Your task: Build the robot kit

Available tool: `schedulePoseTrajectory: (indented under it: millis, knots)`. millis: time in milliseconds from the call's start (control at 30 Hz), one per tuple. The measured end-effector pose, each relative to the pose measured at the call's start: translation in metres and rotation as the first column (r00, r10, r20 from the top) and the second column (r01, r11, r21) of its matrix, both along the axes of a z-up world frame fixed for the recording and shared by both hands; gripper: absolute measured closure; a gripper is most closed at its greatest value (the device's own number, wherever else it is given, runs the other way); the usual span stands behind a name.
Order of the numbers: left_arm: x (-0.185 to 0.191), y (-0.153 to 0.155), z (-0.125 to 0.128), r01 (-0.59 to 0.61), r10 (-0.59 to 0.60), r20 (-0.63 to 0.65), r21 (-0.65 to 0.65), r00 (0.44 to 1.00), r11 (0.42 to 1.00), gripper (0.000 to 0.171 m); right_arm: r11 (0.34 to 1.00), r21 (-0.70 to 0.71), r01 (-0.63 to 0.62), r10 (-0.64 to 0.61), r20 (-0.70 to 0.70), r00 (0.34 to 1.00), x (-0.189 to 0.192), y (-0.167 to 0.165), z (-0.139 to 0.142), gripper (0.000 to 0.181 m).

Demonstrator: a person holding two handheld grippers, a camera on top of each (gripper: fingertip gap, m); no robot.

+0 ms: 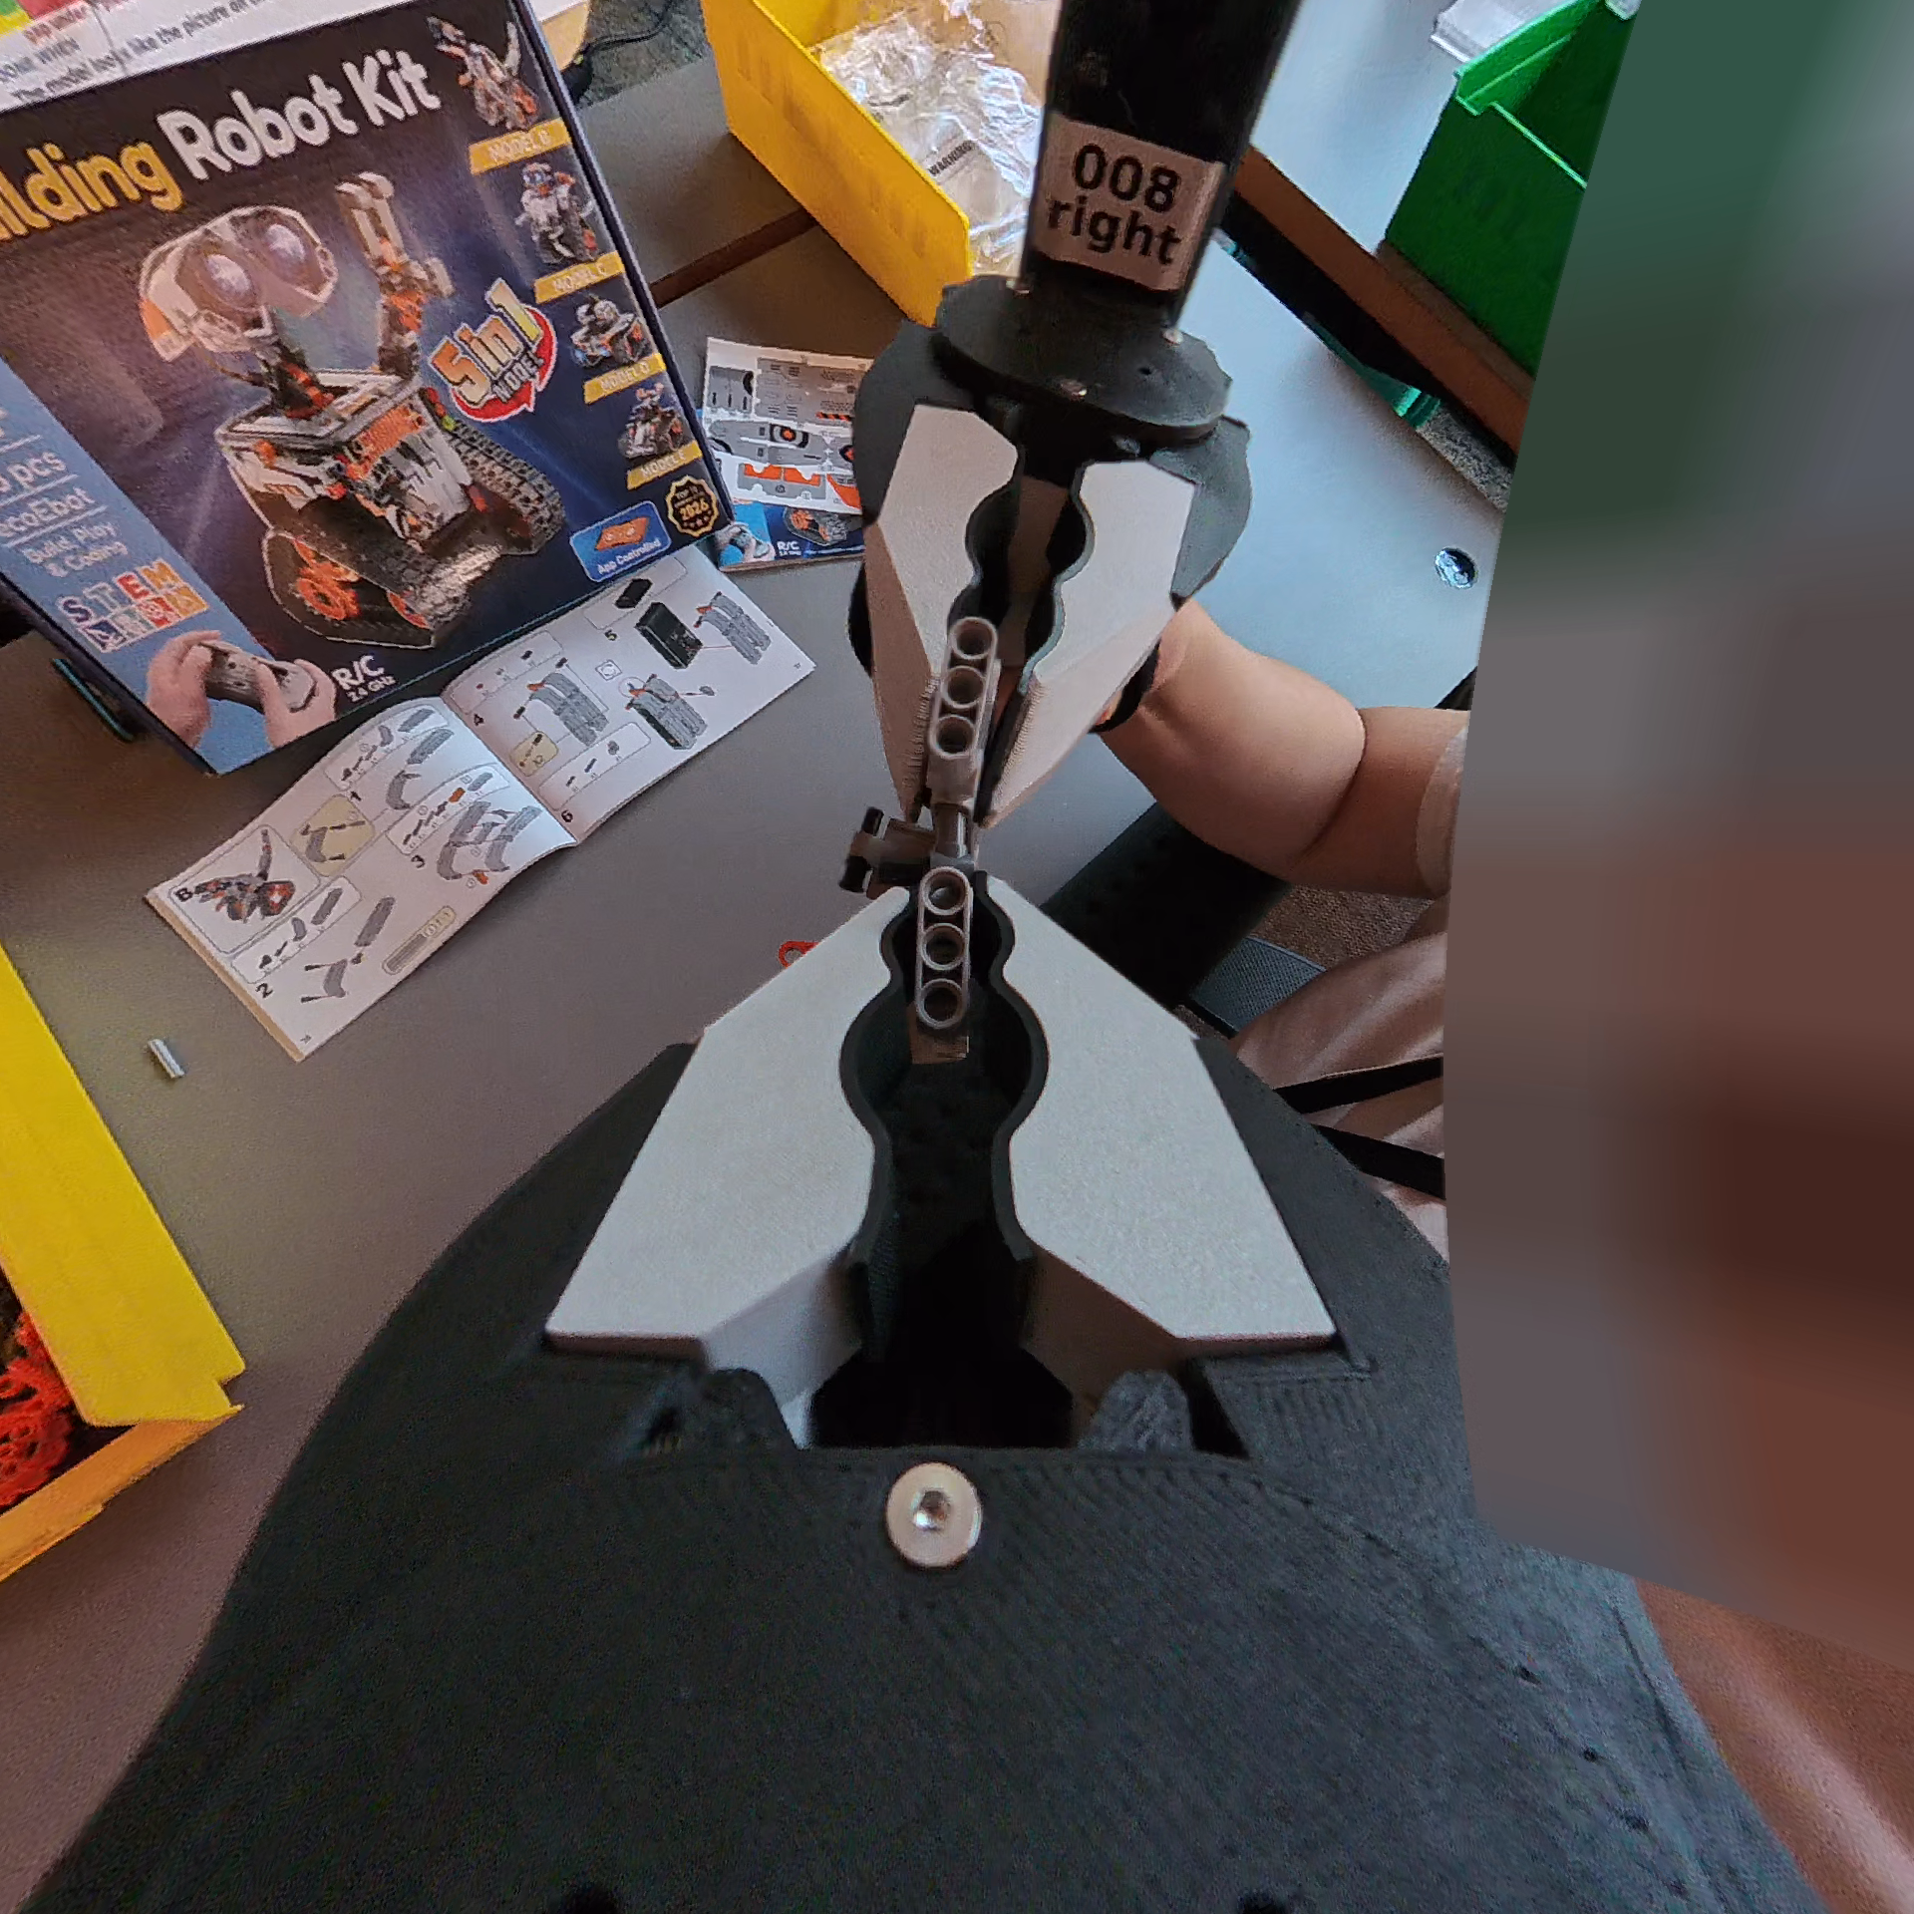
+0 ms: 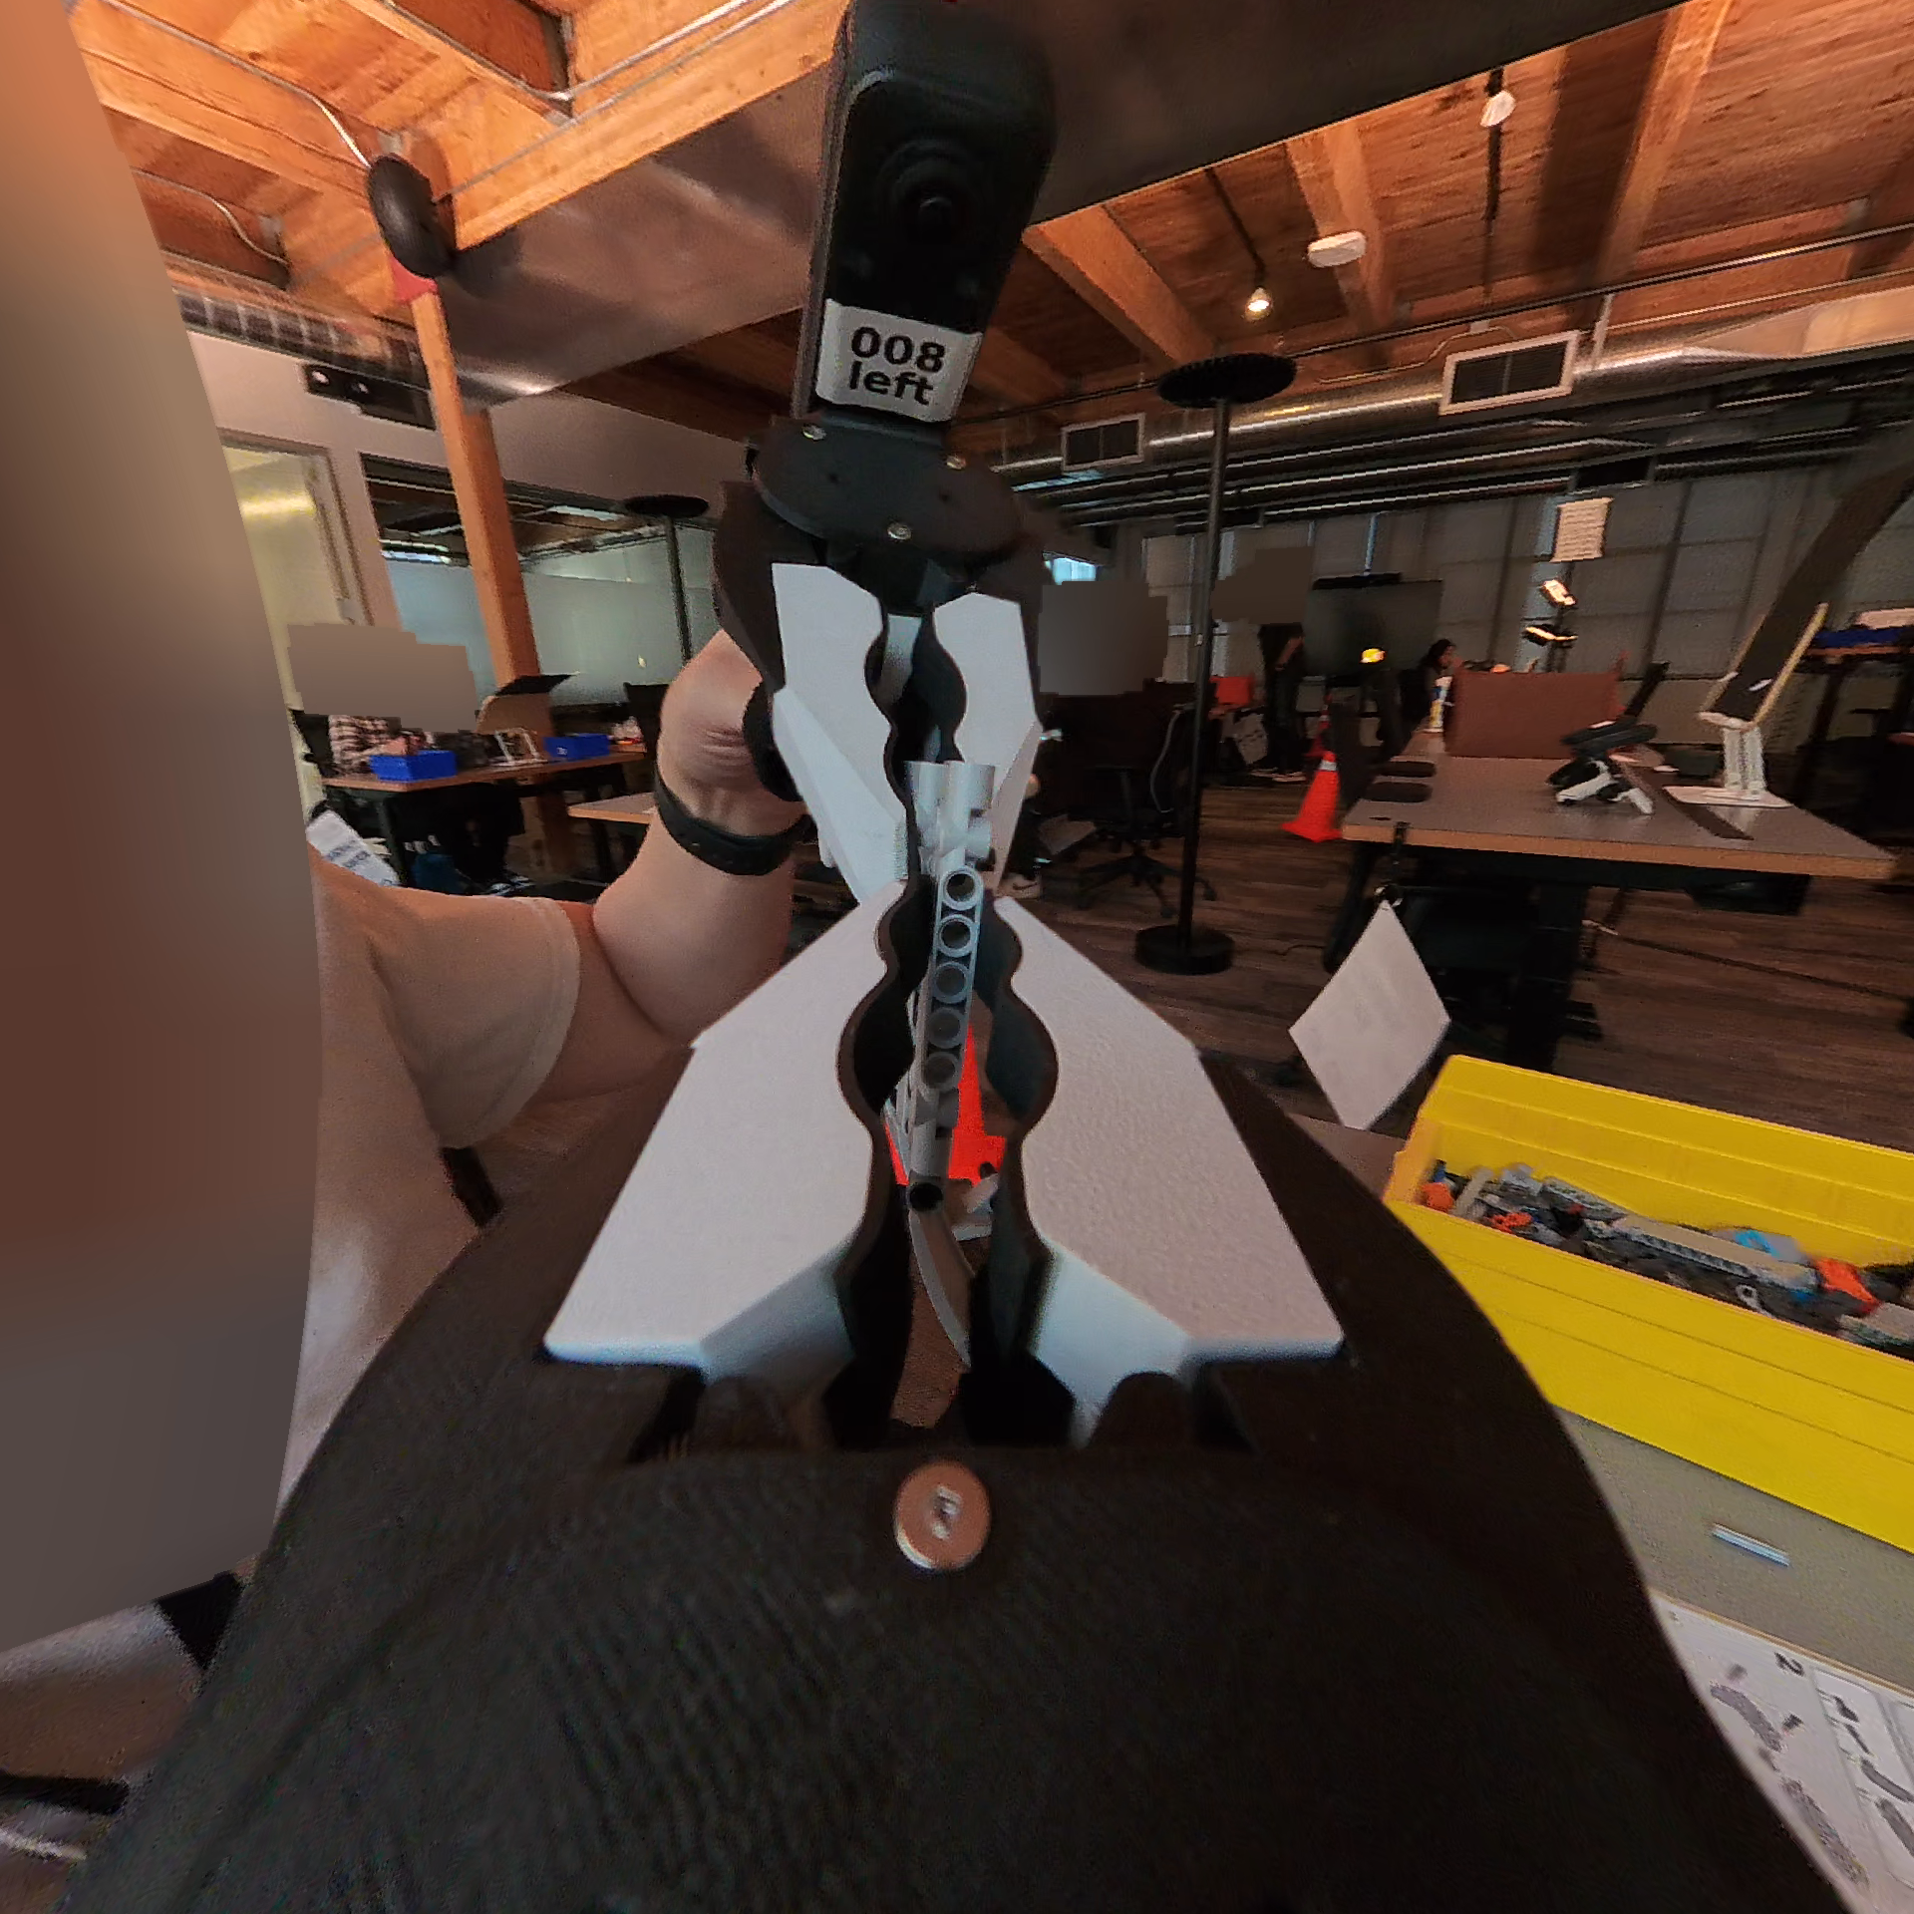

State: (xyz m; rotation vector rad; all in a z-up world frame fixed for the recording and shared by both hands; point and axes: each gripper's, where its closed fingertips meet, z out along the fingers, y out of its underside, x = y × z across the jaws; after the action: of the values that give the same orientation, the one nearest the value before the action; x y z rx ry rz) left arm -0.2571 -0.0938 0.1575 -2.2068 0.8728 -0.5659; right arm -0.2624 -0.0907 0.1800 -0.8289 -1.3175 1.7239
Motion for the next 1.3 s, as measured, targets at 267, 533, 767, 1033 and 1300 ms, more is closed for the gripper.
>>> schedulePoseTrajectory:
  millis: [267, 533, 767, 1033, 1300]
  knots:
    - [0.009, -0.010, -0.003, 0.132, -0.131, 0.026, -0.044, 0.991, 0.990, 0.167, 0.975, -0.074, -0.210, 0.211, 0.011, 0.977, 0.009, -0.010, -0.003, 0.175]
    - [0.003, -0.005, -0.009, 0.100, -0.099, 0.021, -0.057, 0.995, 0.993, 0.167, 0.981, -0.085, -0.175, 0.179, 0.050, 0.983, 0.002, -0.005, -0.010, 0.175]
    - [-0.005, 0.004, -0.008, 0.042, -0.042, 0.007, -0.031, 0.999, 0.999, 0.167, 0.994, -0.084, -0.072, 0.074, 0.032, 0.997, -0.006, 0.004, -0.008, 0.175]
    - [-0.004, -0.002, -0.011, 0.064, -0.064, 0.003, -0.065, 0.998, 0.996, 0.167, 0.995, -0.050, -0.090, 0.092, 0.049, 0.995, -0.005, -0.002, -0.011, 0.175]
    - [-0.002, -0.012, -0.010, 0.110, -0.106, 0.038, -0.125, 0.994, 0.986, 0.167, 0.994, 0.029, -0.110, 0.110, -0.001, 0.994, -0.003, -0.012, -0.010, 0.175]
